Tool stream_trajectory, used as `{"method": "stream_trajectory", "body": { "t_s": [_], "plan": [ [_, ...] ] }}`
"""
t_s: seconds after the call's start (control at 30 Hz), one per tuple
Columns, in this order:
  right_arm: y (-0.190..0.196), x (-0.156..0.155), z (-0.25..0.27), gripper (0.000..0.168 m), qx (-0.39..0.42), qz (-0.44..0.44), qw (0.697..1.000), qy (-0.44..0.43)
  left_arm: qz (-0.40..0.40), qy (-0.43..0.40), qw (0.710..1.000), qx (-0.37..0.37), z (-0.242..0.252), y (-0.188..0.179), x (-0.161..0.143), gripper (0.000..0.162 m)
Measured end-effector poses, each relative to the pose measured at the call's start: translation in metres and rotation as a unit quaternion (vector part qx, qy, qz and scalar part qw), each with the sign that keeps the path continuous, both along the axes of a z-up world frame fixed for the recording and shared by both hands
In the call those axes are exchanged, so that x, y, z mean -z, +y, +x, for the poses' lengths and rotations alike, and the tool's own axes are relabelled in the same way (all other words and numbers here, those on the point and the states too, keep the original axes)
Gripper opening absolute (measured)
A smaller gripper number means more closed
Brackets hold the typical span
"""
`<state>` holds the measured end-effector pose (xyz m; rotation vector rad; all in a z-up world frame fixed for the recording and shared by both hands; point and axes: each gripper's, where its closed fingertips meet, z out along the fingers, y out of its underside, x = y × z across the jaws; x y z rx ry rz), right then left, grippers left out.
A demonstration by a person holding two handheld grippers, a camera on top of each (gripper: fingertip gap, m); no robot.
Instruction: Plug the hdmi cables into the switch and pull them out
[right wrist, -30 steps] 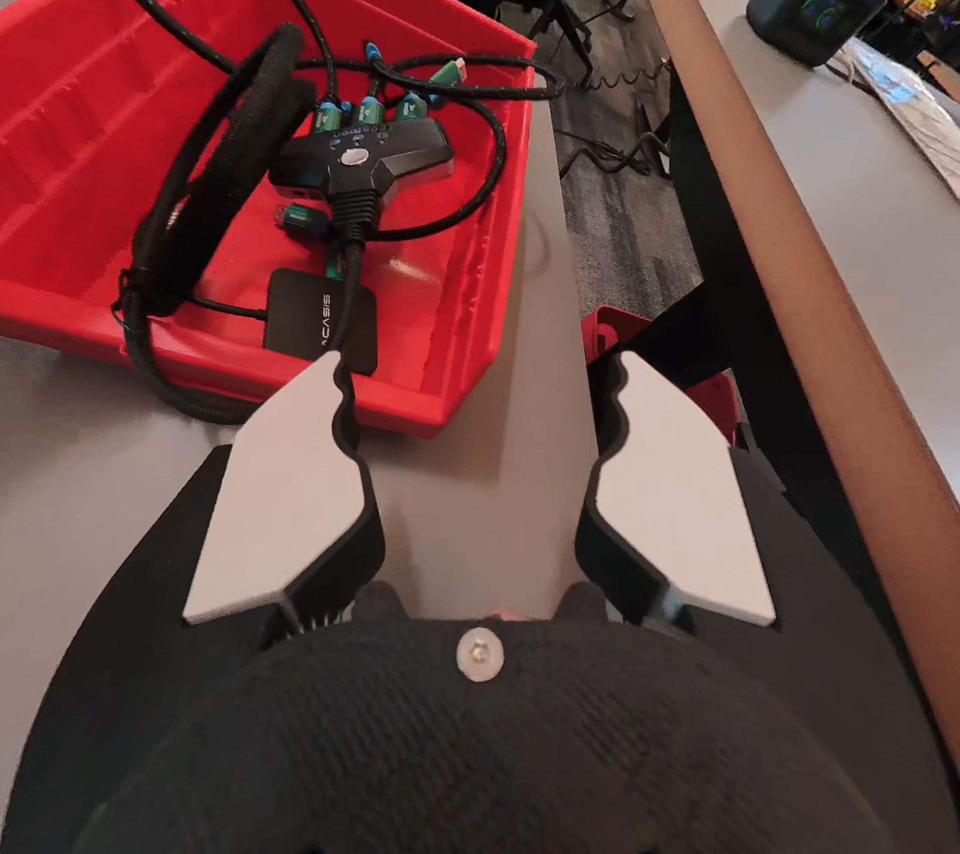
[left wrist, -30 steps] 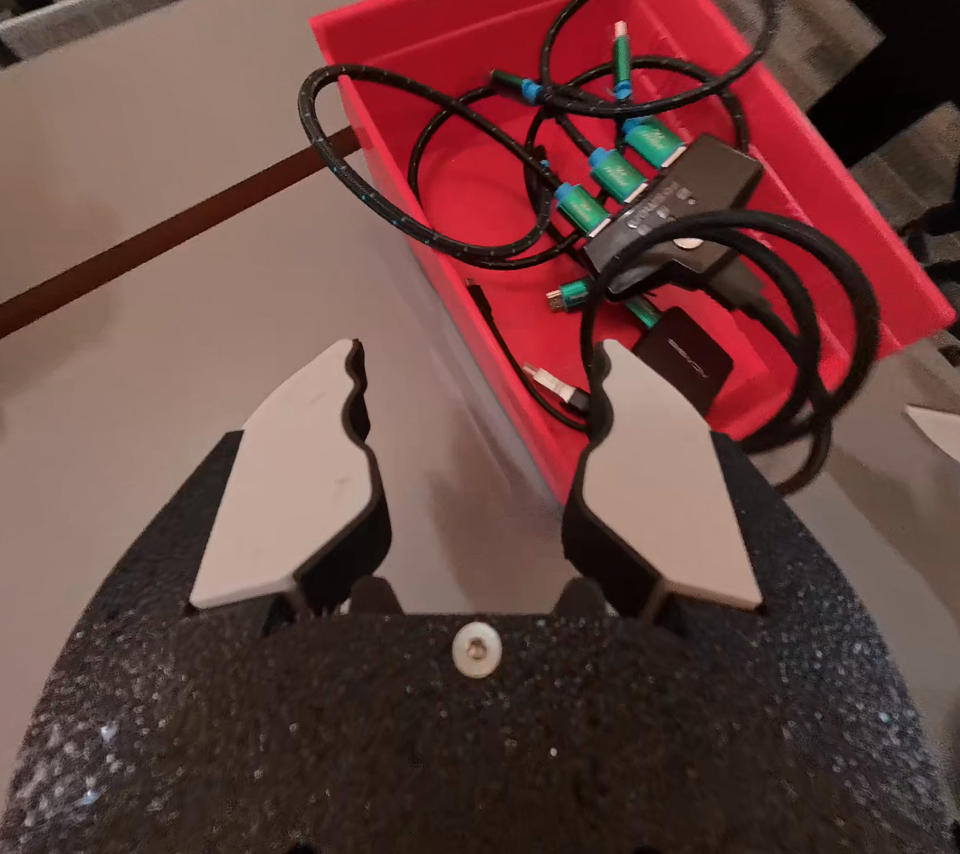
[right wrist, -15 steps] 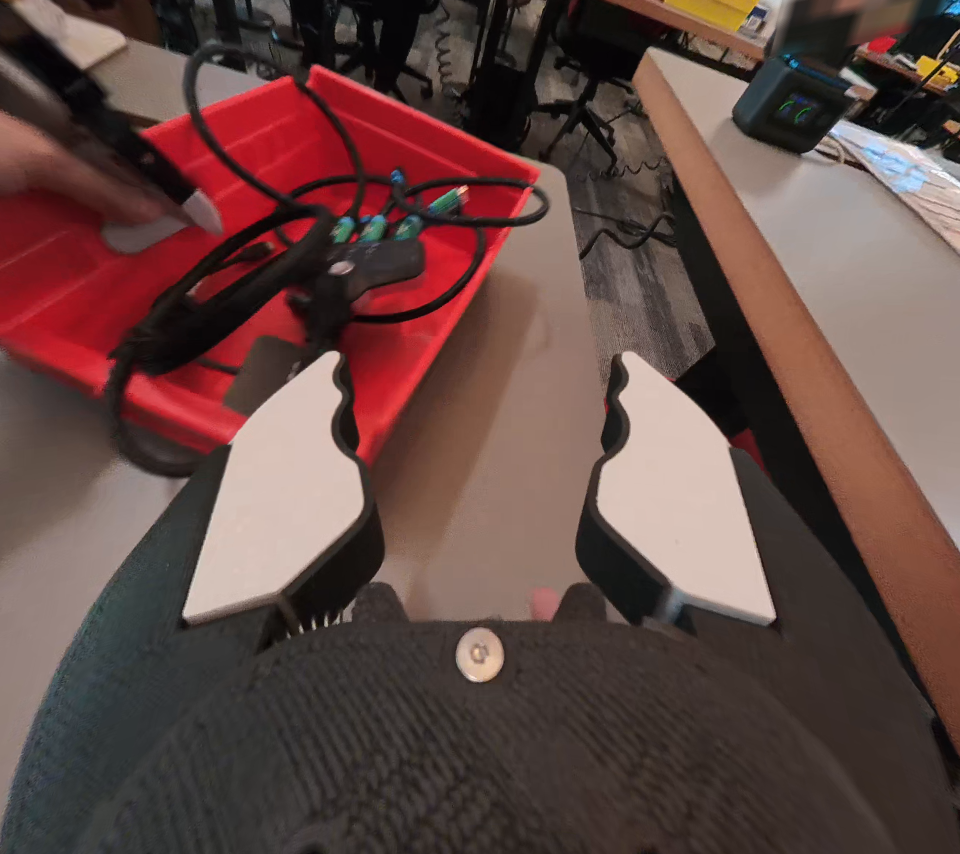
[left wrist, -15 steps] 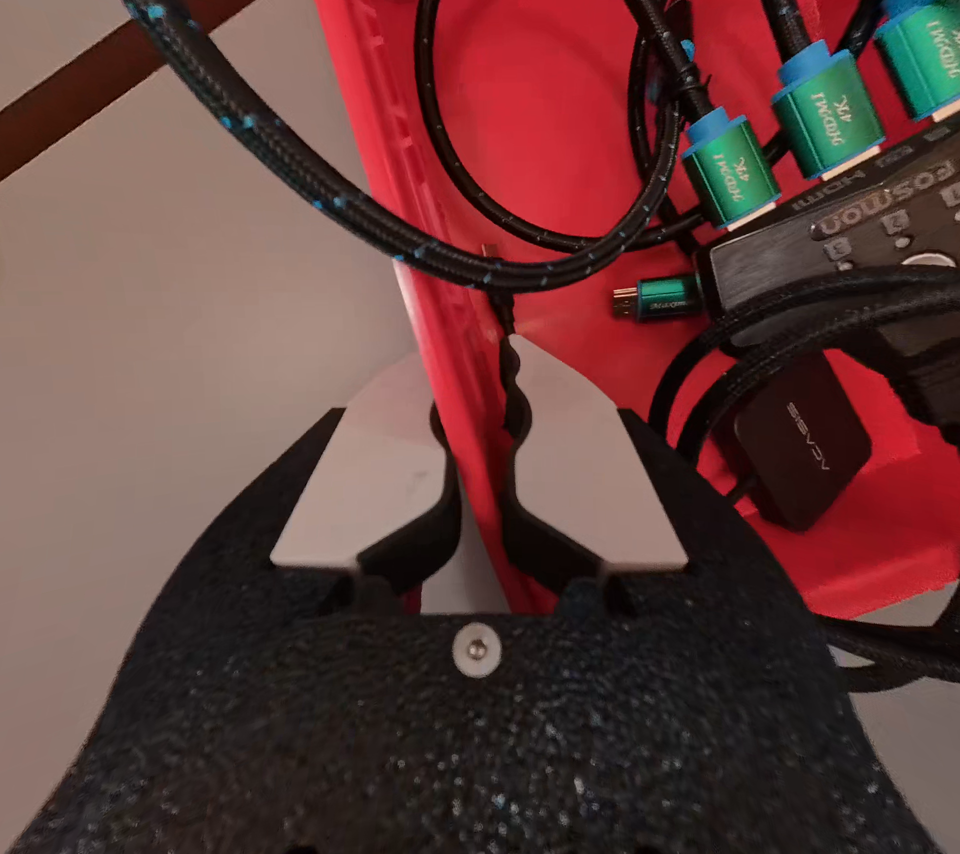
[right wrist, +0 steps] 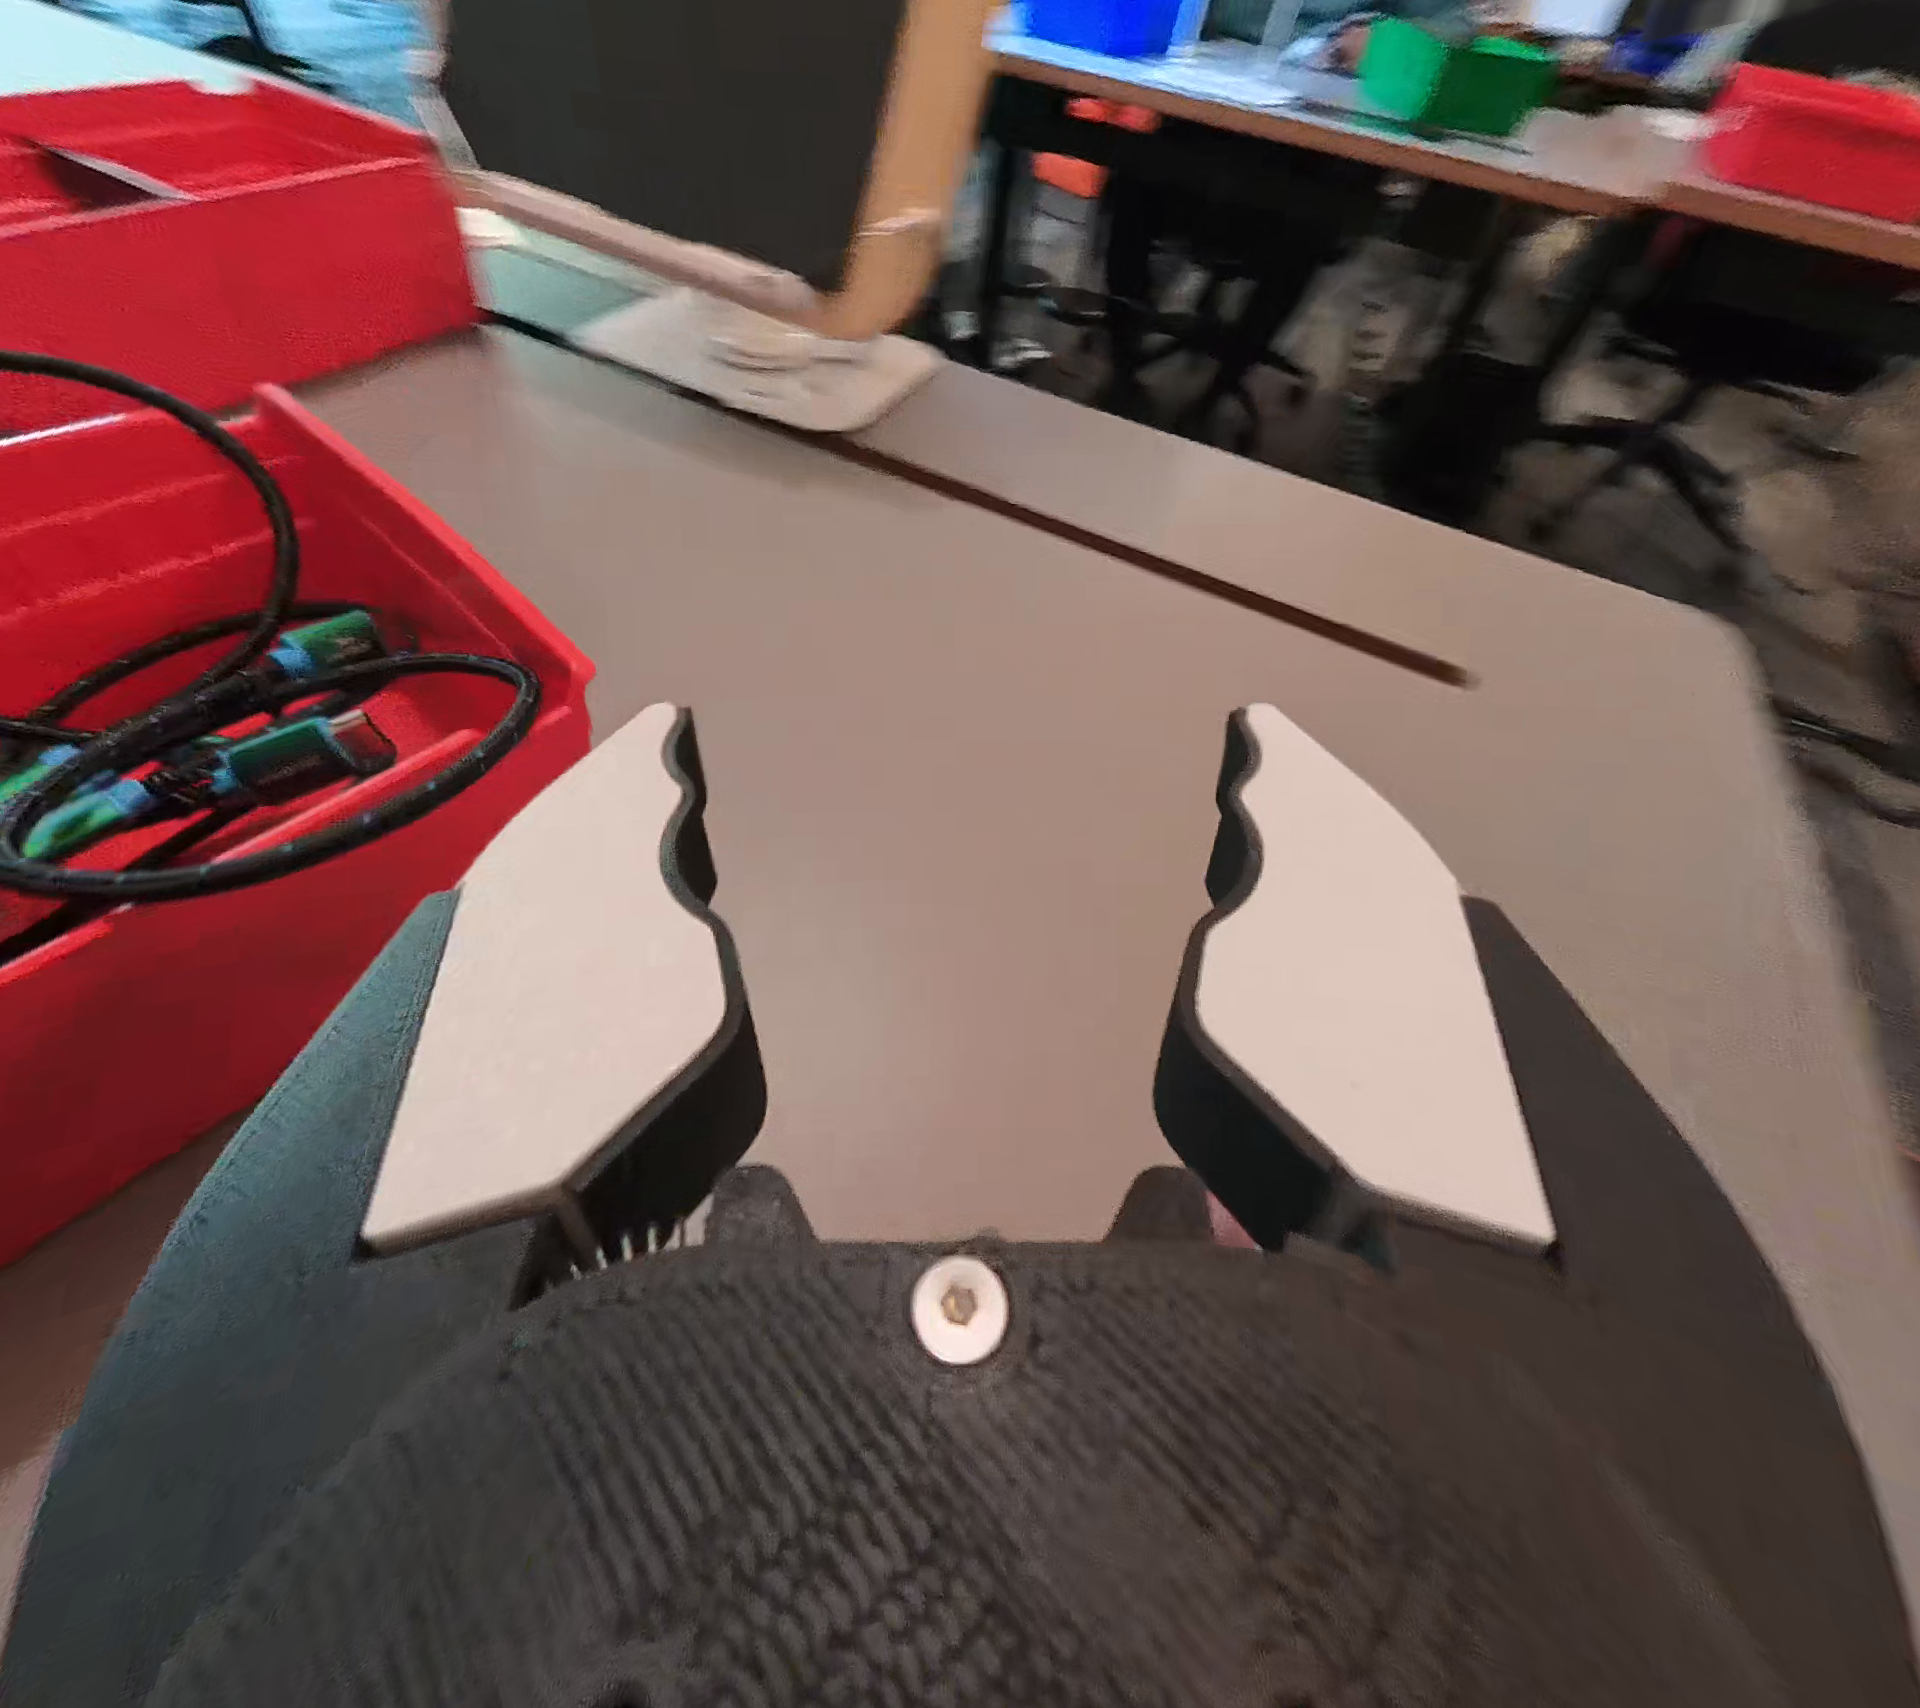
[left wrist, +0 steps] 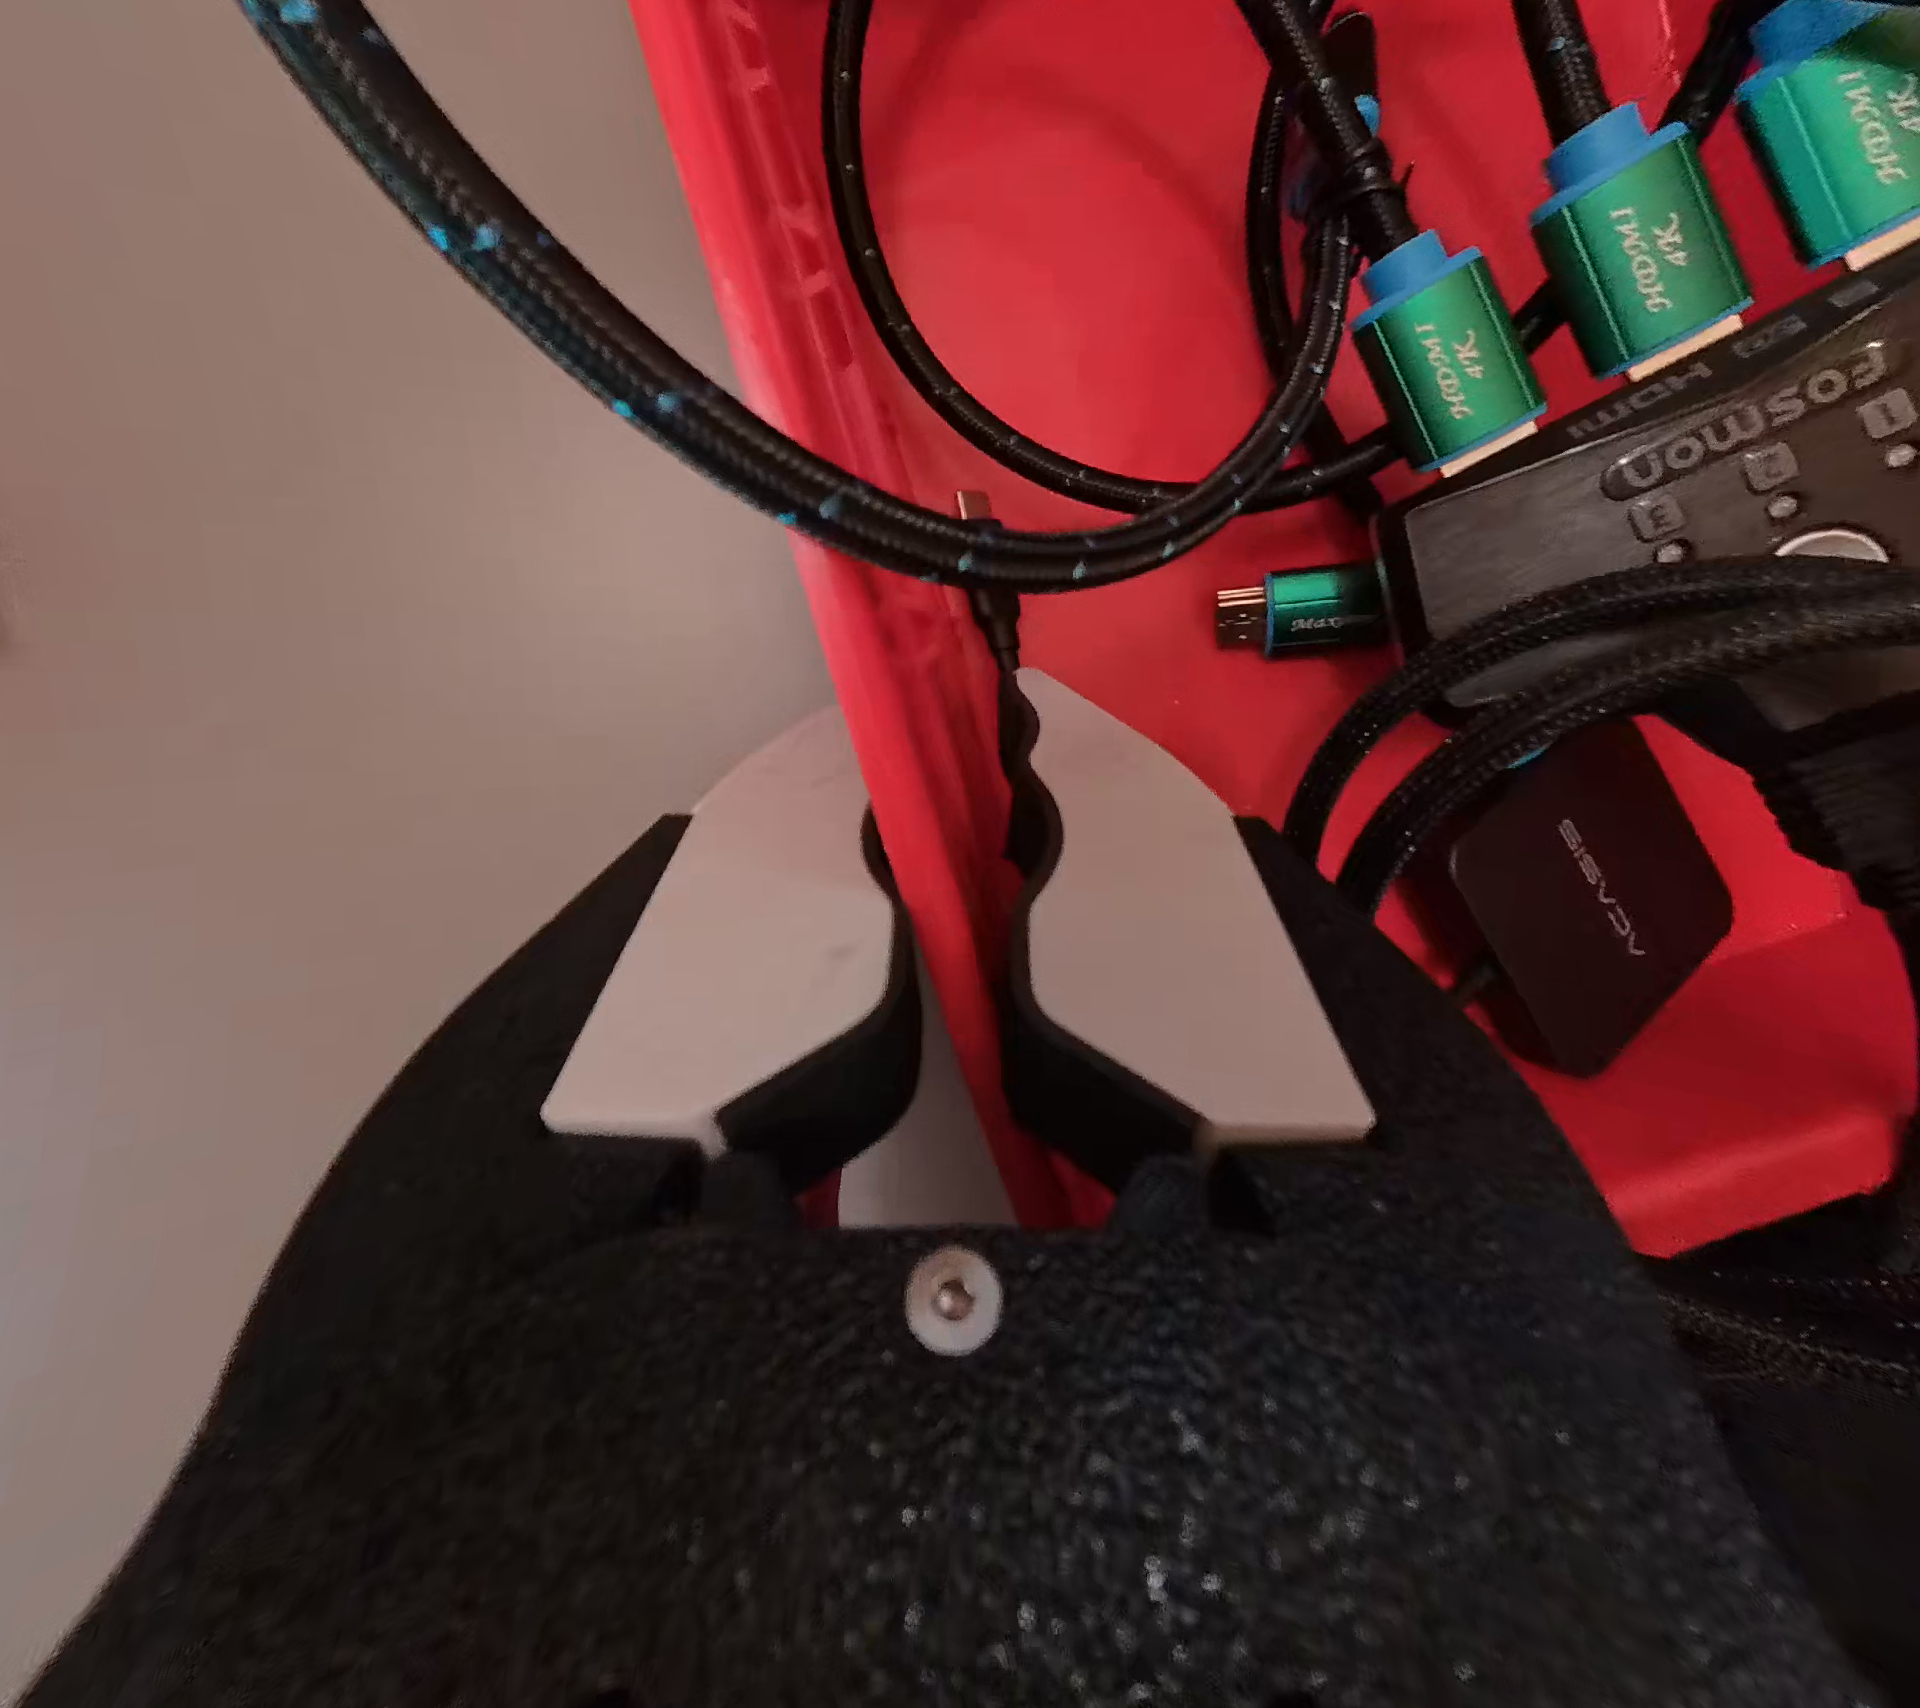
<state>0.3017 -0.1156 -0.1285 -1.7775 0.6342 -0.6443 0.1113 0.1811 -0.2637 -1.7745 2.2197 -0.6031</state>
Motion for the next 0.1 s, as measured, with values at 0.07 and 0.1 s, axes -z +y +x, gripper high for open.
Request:
{"method": "stream_trajectory", "body": {
  "t_s": [0.07,0.1],
  "plan": [
    [0.061,0.011,-0.026,0.095,-0.073,0.004,0.997,0.022,0.003,0.000,1.000,-0.014,-0.045,0.030,0.000,0.012],
    [0.091,0.016,-0.038,0.096,-0.107,0.000,0.994,0.031,0.002,0.001,1.000,-0.023,-0.066,0.045,0.000,0.012]
  ]
}}
